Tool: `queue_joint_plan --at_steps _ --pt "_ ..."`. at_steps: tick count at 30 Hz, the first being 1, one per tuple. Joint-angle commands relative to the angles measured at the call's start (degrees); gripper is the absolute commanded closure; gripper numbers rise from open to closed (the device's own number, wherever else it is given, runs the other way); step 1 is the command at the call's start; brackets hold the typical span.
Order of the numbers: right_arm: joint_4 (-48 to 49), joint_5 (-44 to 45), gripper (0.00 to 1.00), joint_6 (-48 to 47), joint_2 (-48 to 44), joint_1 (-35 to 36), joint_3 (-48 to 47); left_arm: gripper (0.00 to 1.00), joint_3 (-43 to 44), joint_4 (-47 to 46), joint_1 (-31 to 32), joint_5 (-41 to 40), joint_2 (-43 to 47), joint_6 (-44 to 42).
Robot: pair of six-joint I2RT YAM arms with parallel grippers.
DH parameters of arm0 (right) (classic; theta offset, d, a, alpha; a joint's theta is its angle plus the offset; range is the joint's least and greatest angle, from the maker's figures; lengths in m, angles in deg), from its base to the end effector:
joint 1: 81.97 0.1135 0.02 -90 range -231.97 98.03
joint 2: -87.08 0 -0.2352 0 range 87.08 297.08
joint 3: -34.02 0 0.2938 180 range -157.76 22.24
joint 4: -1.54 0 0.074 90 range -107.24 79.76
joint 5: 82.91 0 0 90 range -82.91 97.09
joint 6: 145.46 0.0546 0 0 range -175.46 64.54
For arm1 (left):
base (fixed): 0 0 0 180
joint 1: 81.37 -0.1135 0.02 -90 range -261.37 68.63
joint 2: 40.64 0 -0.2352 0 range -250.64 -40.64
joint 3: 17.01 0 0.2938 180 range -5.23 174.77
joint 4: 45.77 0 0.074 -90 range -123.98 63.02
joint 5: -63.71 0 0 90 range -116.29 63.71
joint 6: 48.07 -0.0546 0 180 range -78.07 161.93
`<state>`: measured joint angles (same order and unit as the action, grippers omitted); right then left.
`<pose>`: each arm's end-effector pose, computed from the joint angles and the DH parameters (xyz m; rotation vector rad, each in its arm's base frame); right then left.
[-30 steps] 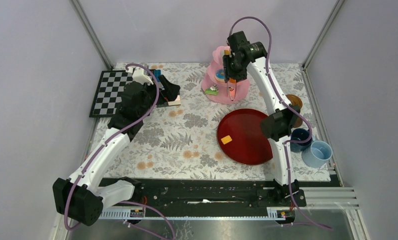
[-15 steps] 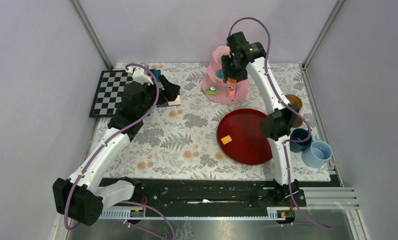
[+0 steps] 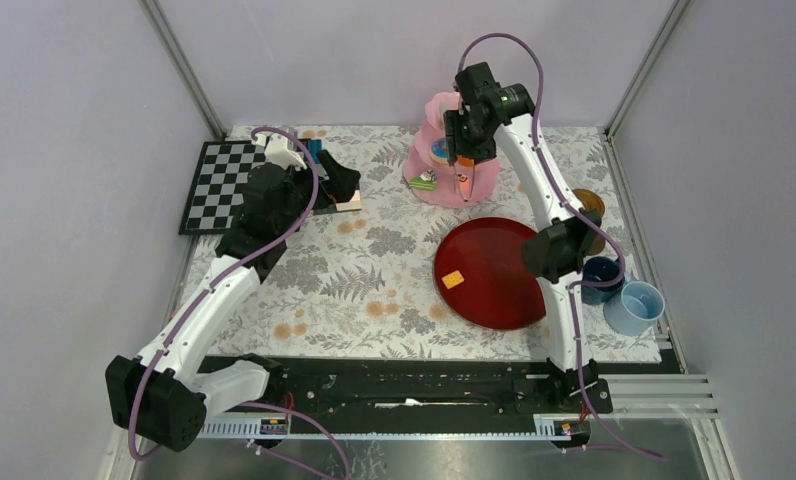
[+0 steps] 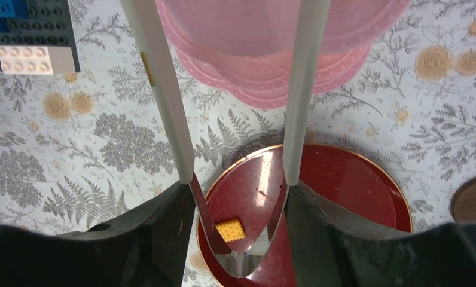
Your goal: Serve the afternoon tea
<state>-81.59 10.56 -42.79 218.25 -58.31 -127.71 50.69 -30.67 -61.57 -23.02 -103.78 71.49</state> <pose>0.4647 0.2000 0.3379 -0.2135 2.4870 0.1918 0.3122 -0.1157 0.3232 -0.1108 1.8005 -0.6726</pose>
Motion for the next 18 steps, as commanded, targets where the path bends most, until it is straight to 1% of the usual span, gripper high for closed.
queue_joint_plan --at_steps 1,2,6,9,13,15,18 --pt "-0.5 0.8 0.41 -0.7 -11.1 1.3 3.4 0.01 2.5 -2.4 0.1 0.2 -0.4 -0.5" --pt "-0.5 1.1 0.41 -0.9 -13.1 1.8 5.4 0.01 2.5 -2.4 0.1 0.2 -0.4 -0.5" --pt "-0.4 2.1 0.42 -1.0 -23.0 3.9 19.4 0.01 2.5 -2.4 0.1 0.2 -0.3 -0.5" --pt "2.4 1.5 0.42 -0.3 -31.6 5.6 35.0 0.01 2.5 -2.4 0.1 0.2 -0.2 -0.5" --pt "8.4 -3.1 0.41 2.1 -44.2 6.0 58.0 0.01 2.5 -2.4 0.1 0.3 -0.1 -0.4" --pt "9.5 -7.1 0.41 2.9 -48.9 6.1 67.1 0.01 2.6 -2.4 0.1 0.7 -0.2 -0.1" --pt "10.0 -9.4 0.41 3.5 -54.3 6.2 78.2 0.01 2.6 -2.4 0.1 1.3 -0.6 0.2"
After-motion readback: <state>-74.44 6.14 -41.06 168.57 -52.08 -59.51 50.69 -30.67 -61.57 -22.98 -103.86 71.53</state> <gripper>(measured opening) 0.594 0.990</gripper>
